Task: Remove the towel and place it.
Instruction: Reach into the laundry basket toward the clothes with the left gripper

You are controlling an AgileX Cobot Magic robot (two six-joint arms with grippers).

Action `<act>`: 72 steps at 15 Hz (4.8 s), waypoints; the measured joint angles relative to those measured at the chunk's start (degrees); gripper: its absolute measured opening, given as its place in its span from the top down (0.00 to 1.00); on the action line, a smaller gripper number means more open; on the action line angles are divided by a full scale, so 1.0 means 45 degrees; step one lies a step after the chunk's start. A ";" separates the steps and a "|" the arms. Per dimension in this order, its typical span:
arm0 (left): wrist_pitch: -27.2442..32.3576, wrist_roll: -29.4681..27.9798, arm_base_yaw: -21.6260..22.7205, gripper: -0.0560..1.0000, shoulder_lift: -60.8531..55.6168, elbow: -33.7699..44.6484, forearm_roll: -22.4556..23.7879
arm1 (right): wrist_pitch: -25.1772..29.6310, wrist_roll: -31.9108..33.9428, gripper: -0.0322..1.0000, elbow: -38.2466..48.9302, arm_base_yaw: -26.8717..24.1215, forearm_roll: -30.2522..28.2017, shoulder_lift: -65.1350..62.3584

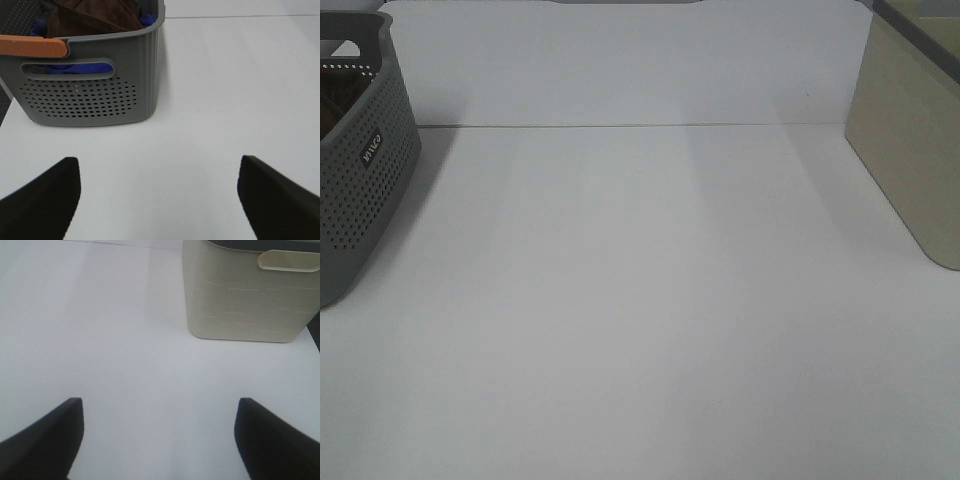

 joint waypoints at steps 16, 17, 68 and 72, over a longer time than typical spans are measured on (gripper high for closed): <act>0.0000 0.0000 0.0000 0.05 0.0000 0.0000 0.0738 | 0.0000 0.0000 0.20 0.0000 0.0000 0.0000 0.0000; 0.0000 0.0000 0.0000 0.03 0.0000 0.0000 0.0777 | 0.0000 0.0000 0.20 0.0000 0.0000 0.0000 0.0000; 0.2177 1.1179 0.0000 0.02 1.6743 -1.2987 0.3463 | 0.0000 0.0000 0.20 0.0000 0.0000 0.0000 0.0000; 0.2126 1.2261 0.0000 0.02 2.0003 -1.4528 0.5449 | 0.0000 0.0000 0.20 0.0000 0.0000 0.0000 0.0000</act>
